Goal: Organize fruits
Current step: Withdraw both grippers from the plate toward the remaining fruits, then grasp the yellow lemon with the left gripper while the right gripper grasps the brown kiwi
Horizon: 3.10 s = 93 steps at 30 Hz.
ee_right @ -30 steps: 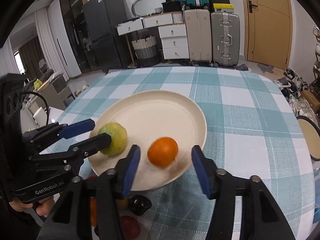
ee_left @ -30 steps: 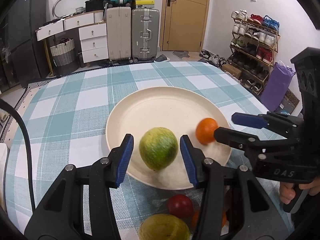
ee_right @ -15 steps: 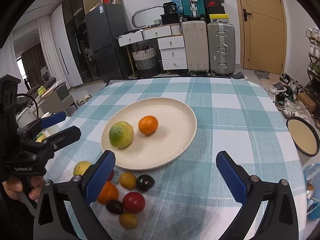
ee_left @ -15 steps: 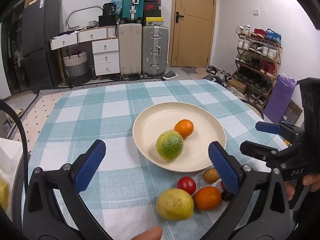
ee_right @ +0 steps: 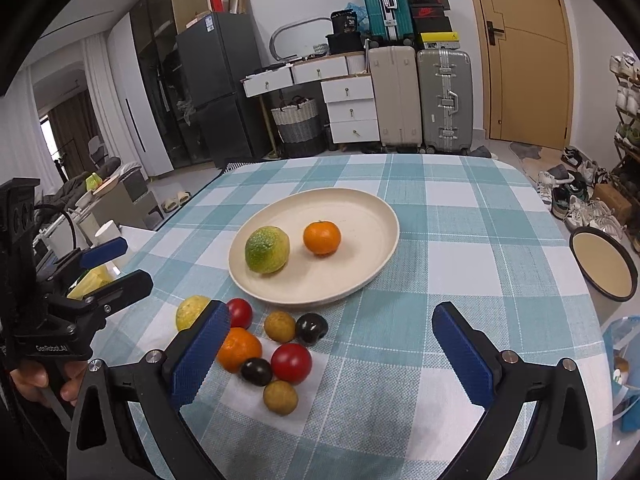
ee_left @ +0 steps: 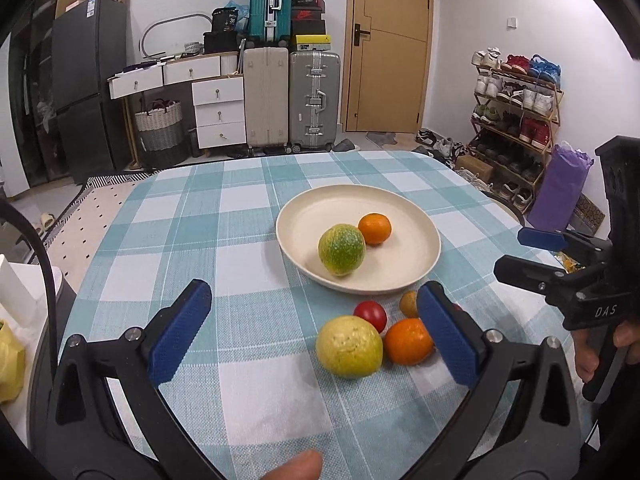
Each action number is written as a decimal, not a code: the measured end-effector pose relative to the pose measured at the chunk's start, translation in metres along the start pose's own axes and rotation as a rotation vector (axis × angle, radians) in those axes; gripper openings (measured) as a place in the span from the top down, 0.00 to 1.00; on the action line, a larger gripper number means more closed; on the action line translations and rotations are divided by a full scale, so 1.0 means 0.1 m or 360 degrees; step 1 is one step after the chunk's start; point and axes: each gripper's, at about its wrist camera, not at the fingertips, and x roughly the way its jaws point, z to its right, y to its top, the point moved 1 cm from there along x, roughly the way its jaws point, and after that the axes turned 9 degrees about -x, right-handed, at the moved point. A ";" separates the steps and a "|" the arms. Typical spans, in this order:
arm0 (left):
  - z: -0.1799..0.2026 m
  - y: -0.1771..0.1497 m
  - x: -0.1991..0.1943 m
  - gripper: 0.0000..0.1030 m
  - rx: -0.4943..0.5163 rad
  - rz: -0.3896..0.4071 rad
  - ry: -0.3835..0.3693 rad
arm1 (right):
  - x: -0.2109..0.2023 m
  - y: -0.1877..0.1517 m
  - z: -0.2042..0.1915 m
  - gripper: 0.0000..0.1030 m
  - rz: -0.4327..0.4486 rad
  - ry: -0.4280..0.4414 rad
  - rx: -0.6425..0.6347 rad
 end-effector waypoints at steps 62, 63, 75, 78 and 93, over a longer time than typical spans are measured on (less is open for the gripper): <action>-0.06 -0.35 0.57 0.00 -0.0014 -0.0279 -0.0033 | 0.34 -0.50 -0.40 0.75 -0.0404 0.0352 -0.0286; -0.06 -0.35 0.57 0.00 -0.0014 -0.0279 -0.0032 | 0.34 -0.50 -0.39 0.75 -0.0405 0.0358 -0.0282; -0.09 -0.35 0.60 0.00 -0.0047 -0.0303 -0.0017 | 0.15 -0.42 -0.29 0.76 -0.0290 0.0370 -0.0265; -0.11 -0.36 0.61 0.00 -0.0053 -0.0312 -0.0016 | 0.10 -0.38 -0.23 0.76 -0.0247 0.0344 -0.0230; 0.05 -0.40 0.70 0.54 -0.0006 -0.0409 -0.0192 | 0.04 -0.31 -0.09 0.76 -0.0163 0.0304 -0.0122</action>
